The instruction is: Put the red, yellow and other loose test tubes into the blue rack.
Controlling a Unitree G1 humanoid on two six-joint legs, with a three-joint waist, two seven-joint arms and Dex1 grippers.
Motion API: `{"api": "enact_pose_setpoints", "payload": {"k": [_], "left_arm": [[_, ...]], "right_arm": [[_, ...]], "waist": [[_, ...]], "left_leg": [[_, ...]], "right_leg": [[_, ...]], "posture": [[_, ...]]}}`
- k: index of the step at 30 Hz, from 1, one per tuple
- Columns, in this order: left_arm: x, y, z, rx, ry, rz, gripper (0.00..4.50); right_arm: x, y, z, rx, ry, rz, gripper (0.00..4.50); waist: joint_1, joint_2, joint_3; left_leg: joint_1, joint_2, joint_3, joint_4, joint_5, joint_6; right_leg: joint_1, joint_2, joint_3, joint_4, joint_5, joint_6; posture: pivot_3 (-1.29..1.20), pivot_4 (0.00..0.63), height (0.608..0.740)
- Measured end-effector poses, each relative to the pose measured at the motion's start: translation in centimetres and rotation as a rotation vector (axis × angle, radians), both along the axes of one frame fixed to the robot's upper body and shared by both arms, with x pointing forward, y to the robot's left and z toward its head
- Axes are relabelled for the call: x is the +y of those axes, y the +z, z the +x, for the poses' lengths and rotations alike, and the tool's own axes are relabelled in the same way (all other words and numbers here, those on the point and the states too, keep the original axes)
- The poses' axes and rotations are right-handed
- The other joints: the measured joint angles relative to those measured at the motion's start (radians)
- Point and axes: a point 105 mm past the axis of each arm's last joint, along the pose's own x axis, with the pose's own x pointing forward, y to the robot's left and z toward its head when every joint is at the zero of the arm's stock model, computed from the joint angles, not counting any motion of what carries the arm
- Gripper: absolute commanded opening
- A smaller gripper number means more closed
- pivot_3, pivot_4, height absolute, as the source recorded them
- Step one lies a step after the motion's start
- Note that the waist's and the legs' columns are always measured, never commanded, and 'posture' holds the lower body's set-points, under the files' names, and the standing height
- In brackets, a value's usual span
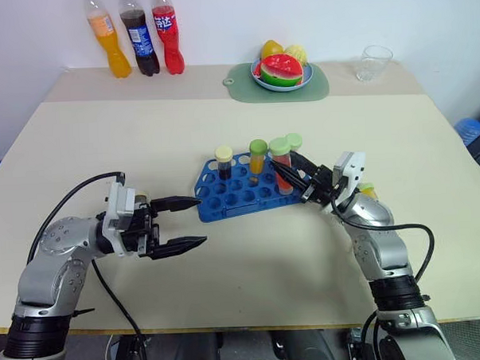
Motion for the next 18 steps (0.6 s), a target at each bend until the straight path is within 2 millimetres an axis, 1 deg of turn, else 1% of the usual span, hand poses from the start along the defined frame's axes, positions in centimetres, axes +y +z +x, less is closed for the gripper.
{"api": "enact_pose_setpoints", "payload": {"k": [8, 12, 18], "left_arm": [[0.6, -0.5, -0.2, 0.02, 0.023, 0.001, 3.72], [0.8, -0.3, -0.1, 0.012, 0.026, 0.0, 3.72], [1.0, -0.2, -0.1, 0.001, 0.031, -0.001, 3.72]], "right_arm": [[-1.0, 0.1, 0.5, -0.035, -0.036, 0.01, 0.82], [-1.2, 0.1, 0.5, -0.033, -0.046, 0.016, 0.82], [-1.9, -0.5, 0.0, -0.038, -0.078, 0.037, 0.82]], "waist": [[-0.001, 0.0, 0.0], [-0.001, 0.0, 0.0], [0.001, 0.0, 0.0]], "left_leg": [[0.0, 0.0, 0.0, 0.0, 0.0, 0.0], [0.0, 0.0, 0.0, 0.0, 0.0, 0.0], [0.001, 0.0, 0.0, 0.0, 0.0, 0.0]], "right_leg": [[0.0, 0.0, 0.0, 0.001, 0.0, 0.0], [0.0, 0.0, 0.0, 0.001, 0.0, 0.0], [0.001, -0.001, 0.0, 0.001, 0.0, 0.0]], "posture": [[0.0, 0.15, 0.74], [0.0, 0.15, 0.74], [0.0, 0.15, 0.74]]}}
